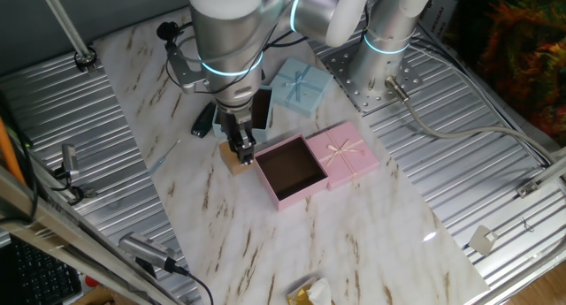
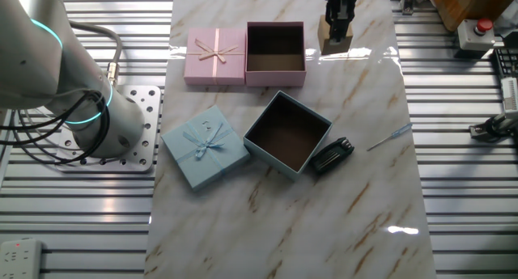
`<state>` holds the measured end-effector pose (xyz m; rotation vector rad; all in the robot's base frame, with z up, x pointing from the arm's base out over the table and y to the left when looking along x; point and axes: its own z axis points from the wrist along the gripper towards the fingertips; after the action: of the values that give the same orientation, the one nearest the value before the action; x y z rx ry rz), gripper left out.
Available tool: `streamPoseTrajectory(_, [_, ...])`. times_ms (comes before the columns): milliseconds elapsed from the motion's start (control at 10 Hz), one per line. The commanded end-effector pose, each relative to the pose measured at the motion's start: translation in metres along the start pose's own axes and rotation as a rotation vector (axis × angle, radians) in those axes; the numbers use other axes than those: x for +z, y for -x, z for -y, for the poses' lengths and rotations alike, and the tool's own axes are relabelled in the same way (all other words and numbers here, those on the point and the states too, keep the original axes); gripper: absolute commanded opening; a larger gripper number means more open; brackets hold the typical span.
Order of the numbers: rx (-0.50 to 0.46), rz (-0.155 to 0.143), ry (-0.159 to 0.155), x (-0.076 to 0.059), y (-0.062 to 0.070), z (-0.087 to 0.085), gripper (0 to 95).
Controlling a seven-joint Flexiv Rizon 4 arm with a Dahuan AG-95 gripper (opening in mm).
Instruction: Move an object from one box to another
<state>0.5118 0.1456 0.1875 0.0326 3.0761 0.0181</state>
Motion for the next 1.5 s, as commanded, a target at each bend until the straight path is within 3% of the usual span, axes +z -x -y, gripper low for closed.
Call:
streamPoseTrajectory(100, [-0.020, 0.001, -0.005, 0.001, 0.001, 0.000, 0.0])
streamPoseTrajectory(1200, [-0.020, -0.006, -0.002, 0.002, 0.000, -0.006, 0.0])
streamPoseTrajectory(1500, [0.009, -0.006, 0.000, -0.002, -0.020, -0.024, 0.0])
